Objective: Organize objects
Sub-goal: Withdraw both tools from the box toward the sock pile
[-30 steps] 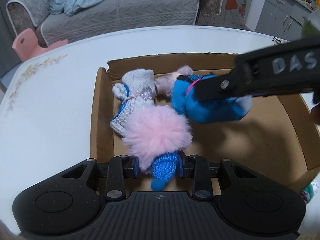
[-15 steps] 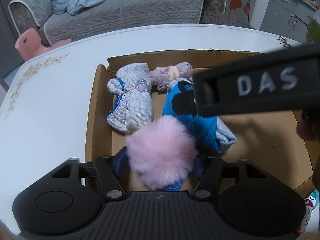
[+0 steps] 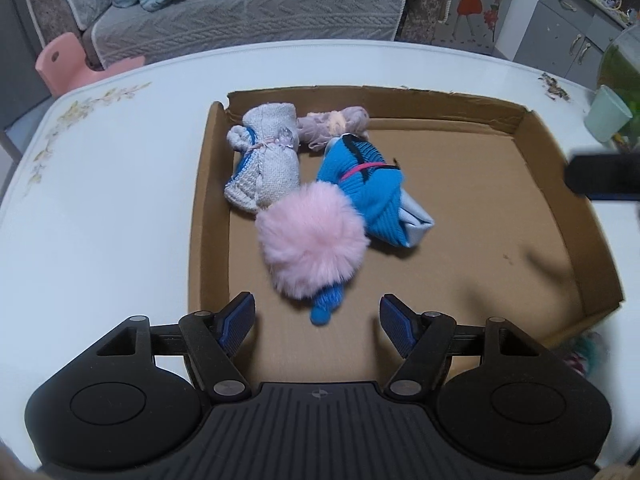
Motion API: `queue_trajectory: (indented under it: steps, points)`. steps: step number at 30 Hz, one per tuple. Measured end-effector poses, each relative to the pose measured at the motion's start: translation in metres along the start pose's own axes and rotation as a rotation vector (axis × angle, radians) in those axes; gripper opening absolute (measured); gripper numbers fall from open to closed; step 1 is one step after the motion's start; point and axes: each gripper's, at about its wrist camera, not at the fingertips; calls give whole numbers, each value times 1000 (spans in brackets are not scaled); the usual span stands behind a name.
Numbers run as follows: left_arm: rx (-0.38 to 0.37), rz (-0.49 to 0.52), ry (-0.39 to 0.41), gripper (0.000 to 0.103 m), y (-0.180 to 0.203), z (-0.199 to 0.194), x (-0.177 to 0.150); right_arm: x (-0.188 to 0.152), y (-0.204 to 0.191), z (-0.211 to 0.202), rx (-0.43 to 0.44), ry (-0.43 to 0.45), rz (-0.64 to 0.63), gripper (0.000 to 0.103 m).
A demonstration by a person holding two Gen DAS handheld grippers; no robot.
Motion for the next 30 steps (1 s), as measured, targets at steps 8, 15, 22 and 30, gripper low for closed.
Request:
queue_trajectory:
  steps: [8, 15, 22, 30]
  points:
    - [-22, -49, 4, 76, -13, -33, -4, -21, 0, -10, -17, -30, -21, 75]
    - [-19, -61, -2, 78, -18, -57, -10, -27, -17, -1, -26, -43, -104, 75]
    - [-9, -46, 7, 81, -20, -66, -10, -29, -46, 14, -20, -57, -269, 75]
    - [18, -15, 10, 83, -21, -65, -21, -38, -48, 17, -33, -75, -304, 78]
Point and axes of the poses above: each gripper's, at about its wrist camera, not at the fingertips, and z roughly the way its jaws point, y to its right, x to its top, and after that the axes turned 10 degrees about x, right-handed
